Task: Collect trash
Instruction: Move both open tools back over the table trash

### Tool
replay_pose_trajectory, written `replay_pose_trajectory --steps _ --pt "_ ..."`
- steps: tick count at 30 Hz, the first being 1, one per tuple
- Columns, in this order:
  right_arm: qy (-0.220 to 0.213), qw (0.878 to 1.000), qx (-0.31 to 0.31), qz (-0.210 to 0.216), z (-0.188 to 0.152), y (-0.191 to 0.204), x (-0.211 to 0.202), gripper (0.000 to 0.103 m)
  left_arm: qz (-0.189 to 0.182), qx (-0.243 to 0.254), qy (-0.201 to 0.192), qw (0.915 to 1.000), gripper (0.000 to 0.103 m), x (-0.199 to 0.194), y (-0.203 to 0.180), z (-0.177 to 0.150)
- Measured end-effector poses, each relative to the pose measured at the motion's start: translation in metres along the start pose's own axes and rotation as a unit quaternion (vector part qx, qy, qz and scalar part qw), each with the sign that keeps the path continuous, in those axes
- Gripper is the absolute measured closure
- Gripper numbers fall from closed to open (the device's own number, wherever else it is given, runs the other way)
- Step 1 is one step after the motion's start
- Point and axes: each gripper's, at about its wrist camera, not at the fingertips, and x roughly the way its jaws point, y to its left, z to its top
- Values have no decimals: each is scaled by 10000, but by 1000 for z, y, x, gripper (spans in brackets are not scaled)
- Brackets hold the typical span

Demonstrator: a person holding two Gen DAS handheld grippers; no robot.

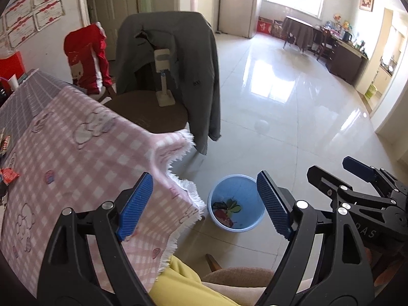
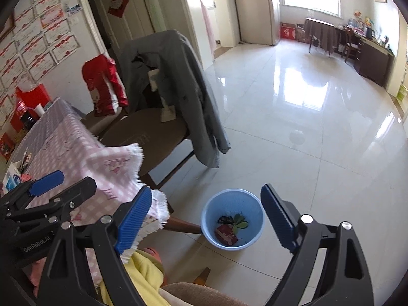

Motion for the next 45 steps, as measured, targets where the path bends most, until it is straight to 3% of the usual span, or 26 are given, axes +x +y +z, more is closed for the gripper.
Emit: replay_pose_trajectory --steps 11,17,31,45 --pt "-158 9974 -558 436 0 67 -16 17 378 -475 -404 9973 21 -50 49 -17" --pt "-204 9927 -903 770 -3 112 -24 17 693 -817 -677 9919 21 -83 84 -31" --pt "2 9714 -1802 1546 -34 234 -30 17 1593 -1772 -855 9674 21 -142 181 -93" --pt "403 9419 -2699 1958 -73 349 -17 17 2184 -2588 -539 9394 21 -165 283 -152"
